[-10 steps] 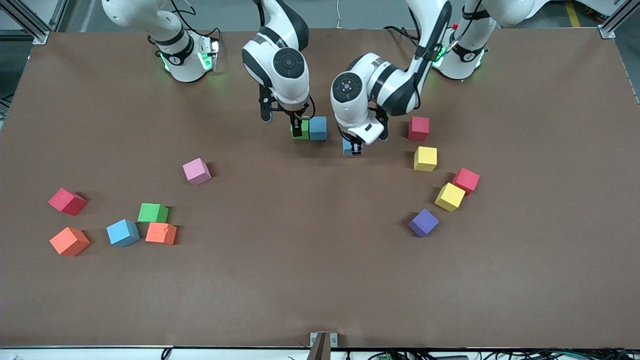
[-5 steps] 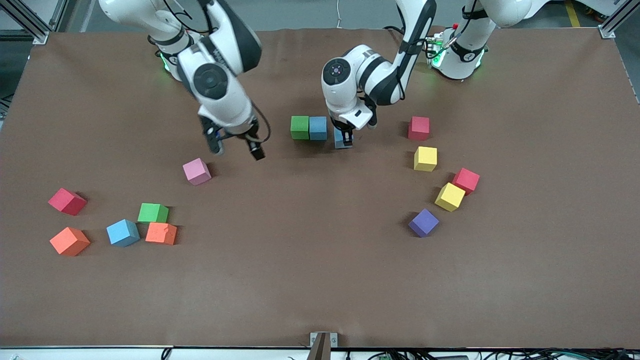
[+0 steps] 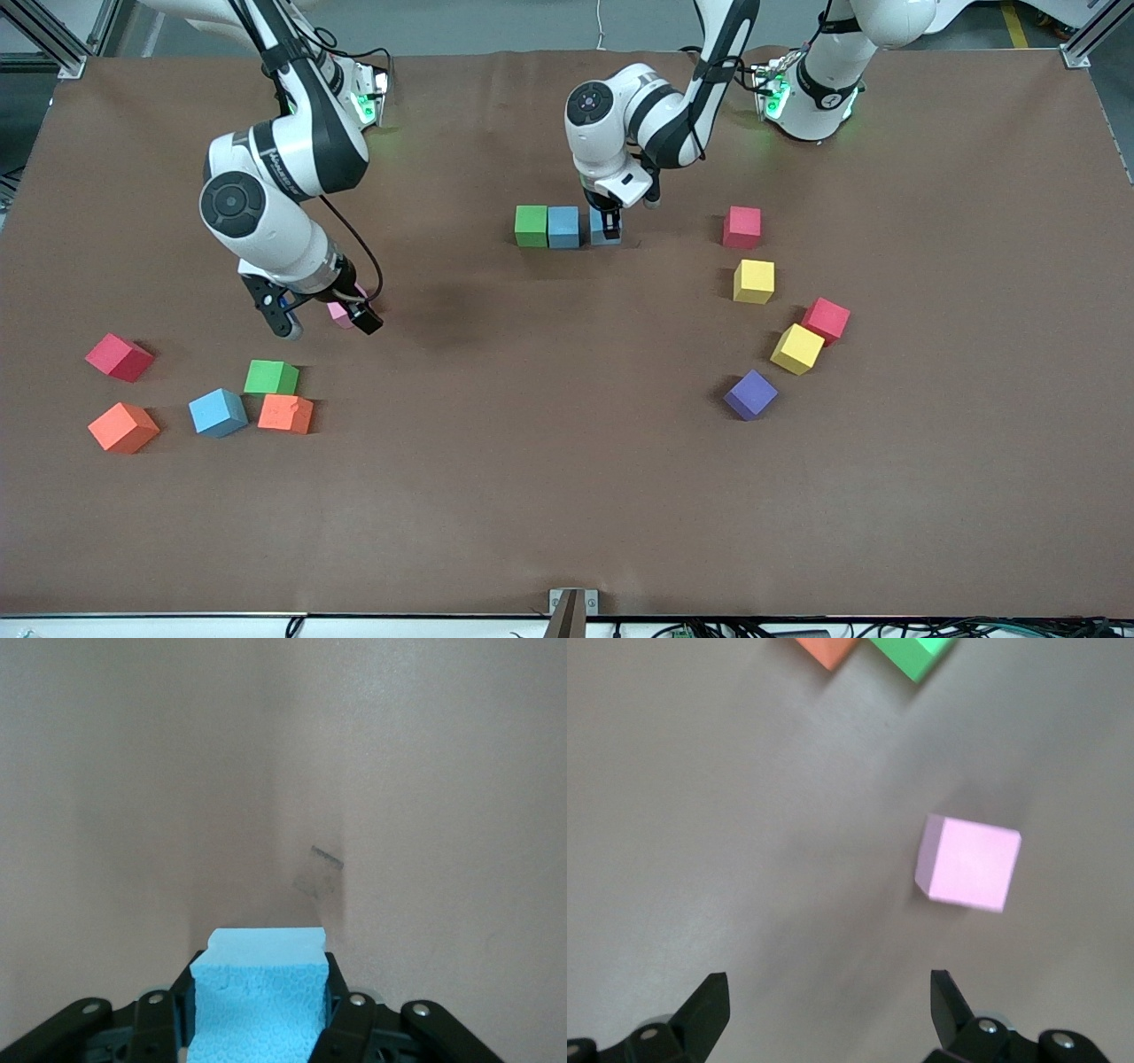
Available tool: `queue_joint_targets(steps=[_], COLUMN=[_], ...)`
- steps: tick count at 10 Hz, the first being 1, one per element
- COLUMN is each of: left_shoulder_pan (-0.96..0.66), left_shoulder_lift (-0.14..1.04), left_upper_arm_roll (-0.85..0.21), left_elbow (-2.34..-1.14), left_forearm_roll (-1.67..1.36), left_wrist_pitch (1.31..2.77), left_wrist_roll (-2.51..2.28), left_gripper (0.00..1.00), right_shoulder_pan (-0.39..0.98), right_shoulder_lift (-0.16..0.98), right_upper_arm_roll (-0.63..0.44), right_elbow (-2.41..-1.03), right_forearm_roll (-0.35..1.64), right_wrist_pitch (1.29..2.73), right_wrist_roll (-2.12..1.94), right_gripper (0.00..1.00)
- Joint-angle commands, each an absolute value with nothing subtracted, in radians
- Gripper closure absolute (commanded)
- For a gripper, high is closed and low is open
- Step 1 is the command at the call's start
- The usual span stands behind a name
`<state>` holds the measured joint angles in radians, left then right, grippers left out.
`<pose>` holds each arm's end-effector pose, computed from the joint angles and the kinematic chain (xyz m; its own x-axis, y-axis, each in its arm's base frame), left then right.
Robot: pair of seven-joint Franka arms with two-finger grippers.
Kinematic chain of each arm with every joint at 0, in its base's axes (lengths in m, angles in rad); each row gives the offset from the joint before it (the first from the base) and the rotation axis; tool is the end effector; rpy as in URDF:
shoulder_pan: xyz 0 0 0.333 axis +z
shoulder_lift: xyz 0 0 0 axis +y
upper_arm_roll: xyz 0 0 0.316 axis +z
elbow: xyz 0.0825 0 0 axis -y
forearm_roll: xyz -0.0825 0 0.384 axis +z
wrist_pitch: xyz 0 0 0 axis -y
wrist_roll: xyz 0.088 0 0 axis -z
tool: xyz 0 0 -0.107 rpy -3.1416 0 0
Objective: Arrange 11 blocks into digit 3
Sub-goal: 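Reach down and grasp the pink cube with the right gripper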
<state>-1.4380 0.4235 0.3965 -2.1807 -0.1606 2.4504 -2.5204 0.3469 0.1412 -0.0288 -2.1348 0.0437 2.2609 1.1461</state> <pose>0.2802 -0.4707 0.1981 -0.0154 0.9914 0.1298 0.9999 0.0161 -0.0045 0.5300 0.1759 0.3399 0.6552 -0.7547 -0.0330 -0.7551 -0.6556 0.0020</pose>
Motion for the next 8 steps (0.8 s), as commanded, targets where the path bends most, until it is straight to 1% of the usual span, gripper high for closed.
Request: queue_joint_targets(steps=[1,4,8], left_shoulder_pan=[-1.445,-1.443,-1.447], left_shoulder_lift=[0.413,0.432,0.468], left_upper_arm_roll=[0.399,0.4,0.399], left_elbow=[-2.198,-2.175,-2.149], left_forearm_roll=[-0.144,-0.138,-0.129], left_wrist_pitch=[2.487,2.508,2.508], left_wrist_roll=[-2.525,-2.523,-2.523], left_gripper=[0.96,0.96,0.96], right_shoulder_pan=[0.29,0.255,0.241], right_shoulder_lift=[0.124,0.121,0.123], right_upper_arm_roll=[-0.009,-0.009,-0.009], right_elbow=[-2.172,-2.246,-2.252], right_forearm_roll=[0.029,0.044,0.048], right_wrist_pitch=[2.296,2.33,2.341], right_wrist_roll=[0.976,1.017,1.173], right_gripper=[0.0,0.0,0.0])
